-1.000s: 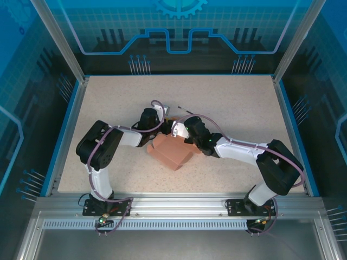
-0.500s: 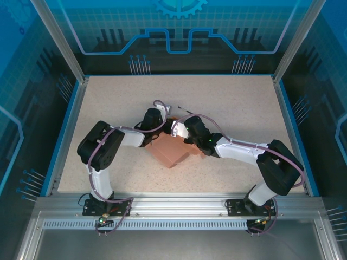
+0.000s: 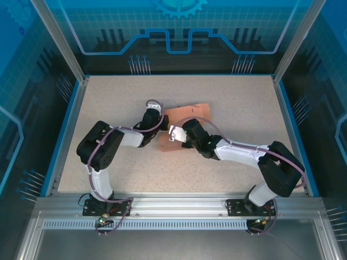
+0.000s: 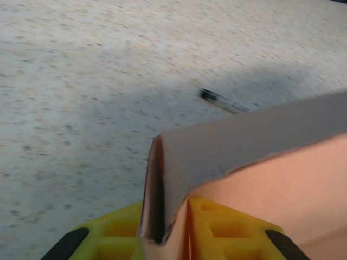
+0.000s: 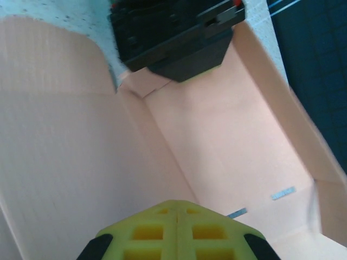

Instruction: Fold the paper box

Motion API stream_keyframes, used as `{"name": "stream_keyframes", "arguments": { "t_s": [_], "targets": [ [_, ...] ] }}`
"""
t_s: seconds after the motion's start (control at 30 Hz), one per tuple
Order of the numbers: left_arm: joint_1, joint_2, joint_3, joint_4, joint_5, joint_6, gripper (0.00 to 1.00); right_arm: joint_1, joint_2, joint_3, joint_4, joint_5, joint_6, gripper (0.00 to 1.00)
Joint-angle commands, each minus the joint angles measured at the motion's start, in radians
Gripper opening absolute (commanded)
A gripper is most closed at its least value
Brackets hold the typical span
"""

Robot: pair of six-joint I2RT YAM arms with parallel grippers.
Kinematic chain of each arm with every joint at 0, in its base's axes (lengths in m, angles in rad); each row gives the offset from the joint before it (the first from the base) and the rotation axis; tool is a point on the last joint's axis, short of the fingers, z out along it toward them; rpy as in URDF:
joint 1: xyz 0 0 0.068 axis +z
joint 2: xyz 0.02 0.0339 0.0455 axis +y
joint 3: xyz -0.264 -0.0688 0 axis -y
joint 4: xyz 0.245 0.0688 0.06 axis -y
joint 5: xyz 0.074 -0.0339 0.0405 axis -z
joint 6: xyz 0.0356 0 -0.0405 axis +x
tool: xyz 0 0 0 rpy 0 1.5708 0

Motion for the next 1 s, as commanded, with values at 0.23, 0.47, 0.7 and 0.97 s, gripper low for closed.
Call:
{"name": "stream_keyframes", "arguments": {
  "t_s": [0.23, 0.47, 0.7, 0.97],
  "targets": [
    [-0.001, -0.031, -0.095, 0.169, 0.156, 0.072, 0.20, -0.051, -0.049, 0.048, -0.038, 0.028, 0.090, 0.00],
    [0.003, -0.069, -0.149, 0.231, 0.335, 0.211, 0.14, -0.125, -0.185, 0.064, -0.101, -0.099, 0.175, 0.29],
    [0.002, -0.086, -0.167, 0.238, 0.357, 0.240, 0.14, -0.162, -0.170, 0.149, -0.256, -0.180, 0.149, 0.42],
    [0.003, -0.100, -0.183, 0.254, 0.359, 0.249, 0.14, -0.161, -0.054, 0.224, -0.341, -0.171, 0.153, 0.49]
  ]
}}
